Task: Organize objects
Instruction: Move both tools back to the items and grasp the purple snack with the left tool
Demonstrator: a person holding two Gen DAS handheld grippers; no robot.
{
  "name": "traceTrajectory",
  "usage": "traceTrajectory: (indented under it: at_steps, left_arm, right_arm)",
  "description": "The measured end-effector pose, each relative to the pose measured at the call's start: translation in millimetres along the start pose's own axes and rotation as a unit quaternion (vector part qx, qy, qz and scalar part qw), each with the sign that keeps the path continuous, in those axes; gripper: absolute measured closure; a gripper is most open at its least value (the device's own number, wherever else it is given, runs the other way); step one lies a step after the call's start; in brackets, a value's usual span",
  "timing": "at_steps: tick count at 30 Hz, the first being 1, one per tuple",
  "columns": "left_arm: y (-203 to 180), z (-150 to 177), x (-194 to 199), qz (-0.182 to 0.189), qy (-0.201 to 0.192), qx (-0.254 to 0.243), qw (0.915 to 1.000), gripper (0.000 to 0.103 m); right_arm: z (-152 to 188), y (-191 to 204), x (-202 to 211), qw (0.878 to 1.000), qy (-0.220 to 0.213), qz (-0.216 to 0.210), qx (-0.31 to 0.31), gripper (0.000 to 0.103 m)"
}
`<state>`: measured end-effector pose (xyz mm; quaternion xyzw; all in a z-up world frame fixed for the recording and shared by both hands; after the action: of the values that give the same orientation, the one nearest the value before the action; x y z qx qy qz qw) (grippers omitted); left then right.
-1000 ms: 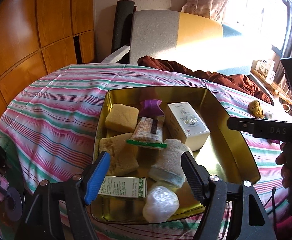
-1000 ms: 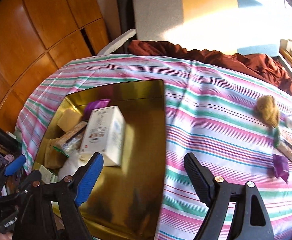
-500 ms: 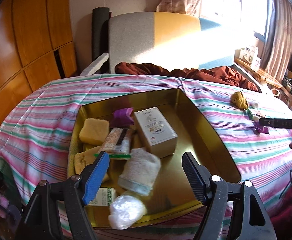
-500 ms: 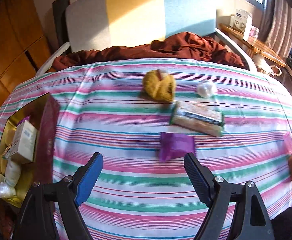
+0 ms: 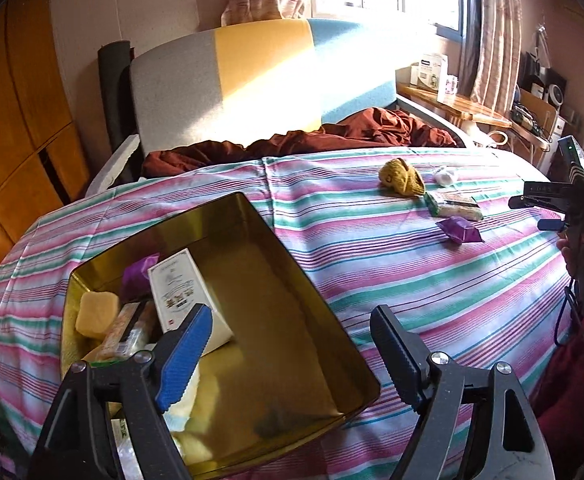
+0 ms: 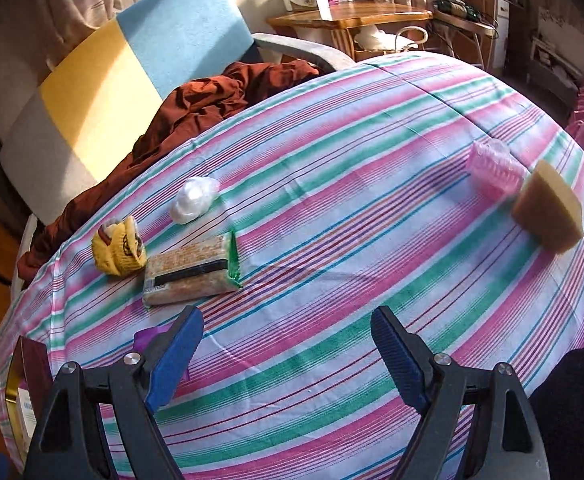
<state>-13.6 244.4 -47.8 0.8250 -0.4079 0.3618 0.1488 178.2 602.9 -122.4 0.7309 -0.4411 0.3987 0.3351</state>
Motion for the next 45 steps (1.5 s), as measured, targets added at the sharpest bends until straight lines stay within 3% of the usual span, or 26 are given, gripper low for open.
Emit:
traceTrajectory:
  at_steps: [5, 12, 25, 34, 45]
  left_arm:
    - [-31.6, -10.3, -14.6, 0.021, 0.007, -0.026, 0.9994, 0.018]
    - [-62.1, -15.8, -33.5, 0.042, 0.019, -0.053, 0.9976, 0.013]
    - [-113.7, -33.1, -83.2, 0.076, 0.052, -0.098, 0.9909, 0.013]
    - [-164.6, -55.4, -132.1, 0.144, 0.079, -0.187, 0.9686, 0.019]
    - [-202.5, -69.8, -191.3, 0.163, 0.104, -0.271, 0.9429, 0.019]
  right_arm:
    - [6.1, -2.9, -8.1, 0.999, 0.031, -0.01, -0.011, 0.016]
    - [6.6, -12.8, -9.2, 0.999, 0.035, 0.005, -0.026, 0.016]
    - [5.5, -24.4, -10.2, 0.996, 0.045, -0.015, -0.069, 0.016]
    - [2.7, -25.2, -8.7, 0.995, 0.043, -0.034, -0.089, 0.016]
    - [5.3, -18.2, -13.8, 0.994, 0.059, -0.051, -0.083, 0.016]
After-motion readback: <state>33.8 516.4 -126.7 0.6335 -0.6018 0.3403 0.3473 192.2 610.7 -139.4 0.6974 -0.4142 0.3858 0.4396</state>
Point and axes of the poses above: each gripper's, at about its wrist camera, not at the fingertips, and x roughly against the way its jaws point, y to its left, z to its underside, the point moved 7 cm from there along -x, roughly the way its jaws point, and after that the axes turned 8 degrees about z, right-handed, at the moved point
